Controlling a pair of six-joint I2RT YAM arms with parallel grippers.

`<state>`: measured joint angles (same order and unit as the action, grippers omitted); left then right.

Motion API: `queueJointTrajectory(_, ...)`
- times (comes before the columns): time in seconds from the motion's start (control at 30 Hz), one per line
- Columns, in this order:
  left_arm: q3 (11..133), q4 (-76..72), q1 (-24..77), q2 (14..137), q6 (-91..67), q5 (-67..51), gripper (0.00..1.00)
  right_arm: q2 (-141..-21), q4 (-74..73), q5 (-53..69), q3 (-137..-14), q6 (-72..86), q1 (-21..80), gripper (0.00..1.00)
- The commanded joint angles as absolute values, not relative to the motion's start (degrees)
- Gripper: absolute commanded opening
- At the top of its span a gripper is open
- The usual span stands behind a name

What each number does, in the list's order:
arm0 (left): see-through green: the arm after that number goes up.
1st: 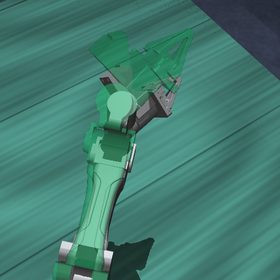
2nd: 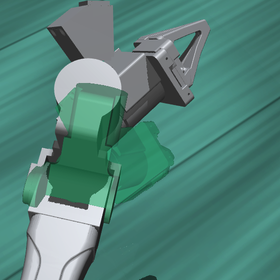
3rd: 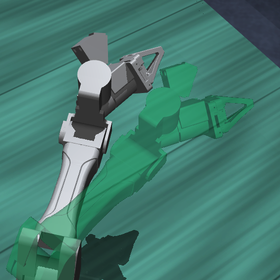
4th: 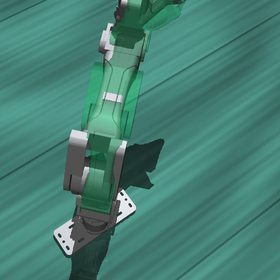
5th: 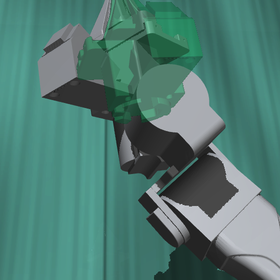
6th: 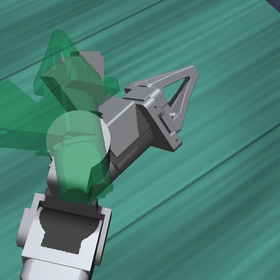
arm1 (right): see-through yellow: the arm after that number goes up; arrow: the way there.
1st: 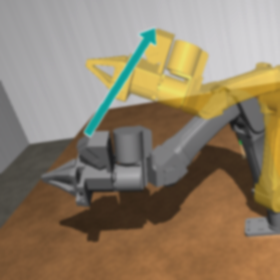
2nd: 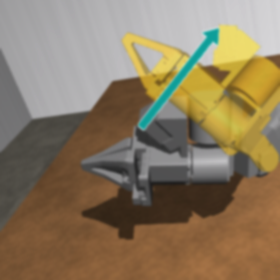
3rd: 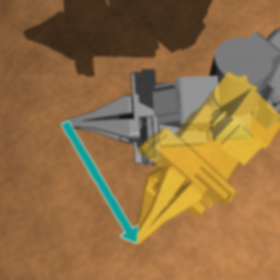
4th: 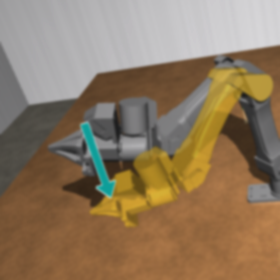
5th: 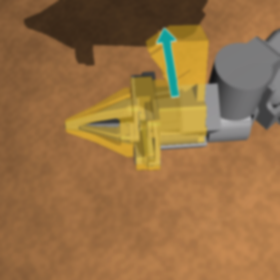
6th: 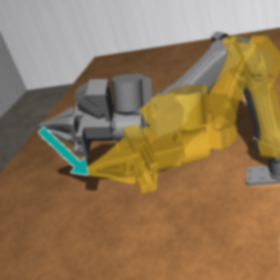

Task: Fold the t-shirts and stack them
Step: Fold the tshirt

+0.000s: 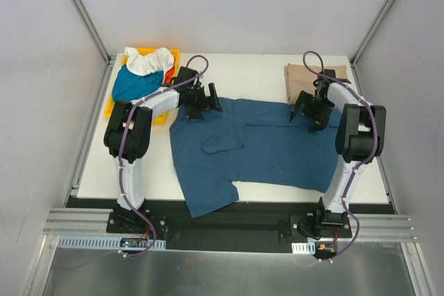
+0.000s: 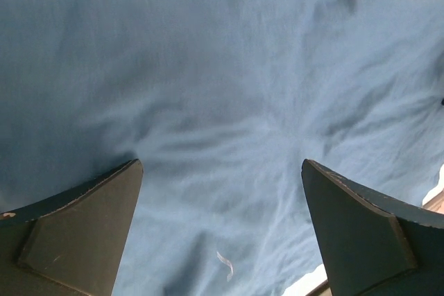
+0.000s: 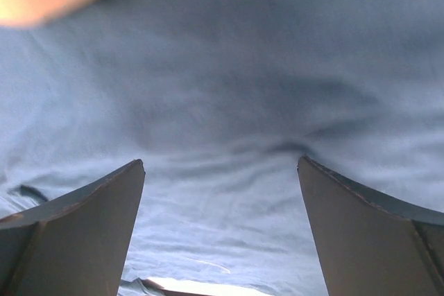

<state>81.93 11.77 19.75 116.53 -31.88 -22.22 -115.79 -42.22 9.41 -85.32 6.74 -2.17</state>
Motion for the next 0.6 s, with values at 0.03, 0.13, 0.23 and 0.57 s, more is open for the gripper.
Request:
queueJointTrajectory(0.03,77.00,13.97,21.00,101.97,-29.18,-22.77,0.99,-100.32,-42.28,5.11,-77.64,5.98,-2.64,0.96)
queueJointTrajectory(0.13,70.86,15.11,23.64,93.10,-29.18,-20.05,0.99,-93.71,-40.78,1.51,-73.14,7.03,-2.64,0.96)
queueJointTrajectory(0.23,62.34,17.13,26.88,83.43,-31.72,-15.74,0.99,-85.71,-39.73,-3.33,-68.21,8.78,-2.64,0.96)
queueJointTrajectory(0.57,38.16,30.57,41.82,61.97,-49.98,-15.90,0.99,-75.15,-36.83,-10.63,-60.12,12.56,-2.90,0.96)
